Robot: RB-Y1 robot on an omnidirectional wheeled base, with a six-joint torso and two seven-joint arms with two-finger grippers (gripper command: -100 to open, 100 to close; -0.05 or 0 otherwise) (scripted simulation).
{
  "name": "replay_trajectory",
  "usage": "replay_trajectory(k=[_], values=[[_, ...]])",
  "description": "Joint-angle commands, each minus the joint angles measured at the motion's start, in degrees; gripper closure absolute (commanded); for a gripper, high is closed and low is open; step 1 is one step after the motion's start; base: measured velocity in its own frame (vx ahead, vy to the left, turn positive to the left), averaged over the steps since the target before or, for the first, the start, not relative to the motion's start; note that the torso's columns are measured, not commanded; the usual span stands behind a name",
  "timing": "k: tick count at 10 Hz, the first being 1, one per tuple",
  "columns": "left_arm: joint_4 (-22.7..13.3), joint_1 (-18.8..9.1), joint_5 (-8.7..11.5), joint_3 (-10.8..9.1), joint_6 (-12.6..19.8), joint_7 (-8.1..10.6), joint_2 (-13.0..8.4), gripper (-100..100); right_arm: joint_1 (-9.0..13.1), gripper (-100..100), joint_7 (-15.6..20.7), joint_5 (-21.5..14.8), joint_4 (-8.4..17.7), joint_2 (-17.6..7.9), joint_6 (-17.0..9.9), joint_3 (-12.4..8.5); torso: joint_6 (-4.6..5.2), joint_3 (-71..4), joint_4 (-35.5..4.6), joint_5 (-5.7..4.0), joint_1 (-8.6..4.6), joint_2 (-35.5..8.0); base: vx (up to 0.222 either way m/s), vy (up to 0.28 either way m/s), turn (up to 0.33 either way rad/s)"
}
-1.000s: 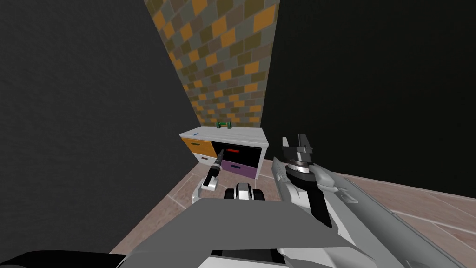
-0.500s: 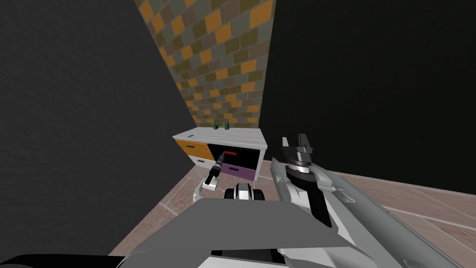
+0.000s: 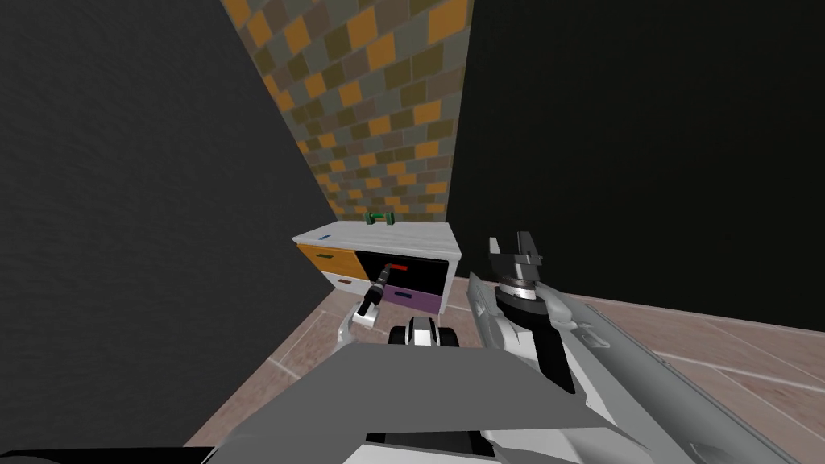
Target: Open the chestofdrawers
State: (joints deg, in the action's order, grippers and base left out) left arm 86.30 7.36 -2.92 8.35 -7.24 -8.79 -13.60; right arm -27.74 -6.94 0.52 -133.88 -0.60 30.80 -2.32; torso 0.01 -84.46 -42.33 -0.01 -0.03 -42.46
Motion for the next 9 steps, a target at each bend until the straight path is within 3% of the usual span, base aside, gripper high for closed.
replay_trajectory(k=[1, 2, 3, 4, 5, 6, 7, 8, 9], values=[[-4.15, -3.66, 1.09, -0.08, -1.70, 1.41, -1.87, -100, 0.00, 0, 0.00, 0.00, 0.00, 0.00, 0.00, 0.00, -0.02, 0.00, 0.00, -0.01, -0.02, 0.01, -0.068, -0.041, -0.053], [-5.80, -3.81, 1.09, -0.08, -1.70, 1.41, -1.87, -100, 0.01, 0, 0.00, 0.00, 0.00, 0.00, 0.00, 0.00, 0.00, -0.02, 0.01, -0.01, -0.02, 0.05, -0.053, -0.039, -0.026], [-7.94, -6.33, 1.82, -0.11, -2.82, 2.30, -3.12, -100, 0.00, 0, 0.00, 0.00, 0.00, 0.00, 0.00, 0.00, -0.02, -0.09, 0.04, 0.00, 0.02, 0.17, -0.045, -0.052, -0.043], [-9.40, -6.33, 1.82, -0.11, -2.82, 2.30, -3.12, -100, 0.00, 0, 0.00, 0.00, 0.00, 0.00, 0.00, 0.00, -0.01, -0.14, 0.06, 0.00, 0.00, 0.24, -0.036, -0.045, -0.024], [-11.48, -8.76, 2.55, -0.15, -3.94, 3.19, -4.38, -100, 0.00, 0, 0.00, 0.00, 0.00, 0.00, 0.00, 0.00, -0.02, -0.16, 0.07, 0.01, 0.04, 0.26, -0.054, -0.041, -0.047], [-13.01, -8.85, 2.55, -0.15, -3.94, 3.19, -4.38, -100, 0.00, 0, 0.00, 0.00, 0.00, 0.00, 0.00, 0.00, 0.00, -0.12, 0.05, 0.01, 0.06, 0.18, -0.043, -0.034, -0.029], [-15.20, -11.38, 3.28, -0.19, -5.06, 4.07, -5.63, -100, 0.00, 0, 0.00, 0.00, 0.00, 0.00, 0.00, 0.00, -0.03, -0.10, 0.05, 0.02, 0.07, 0.18, -0.045, -0.046, -0.044], [-16.56, -11.38, 3.28, -0.19, -5.06, 4.07, -5.63, -100, 0.00, 0, 0.00, 0.00, 0.00, 0.00, 0.00, 0.00, -0.01, -0.10, 0.04, 0.00, 0.02, 0.17, -0.041, -0.036, -0.025], [-18.64, -13.90, 4.00, -0.23, -6.18, 4.96, -6.88, -100, 0.00, 0, 0.00, 0.00, 0.00, 0.00, 0.00, 0.00, -0.02, -0.10, 0.05, 0.01, 0.04, 0.18, -0.054, -0.052, -0.051]])
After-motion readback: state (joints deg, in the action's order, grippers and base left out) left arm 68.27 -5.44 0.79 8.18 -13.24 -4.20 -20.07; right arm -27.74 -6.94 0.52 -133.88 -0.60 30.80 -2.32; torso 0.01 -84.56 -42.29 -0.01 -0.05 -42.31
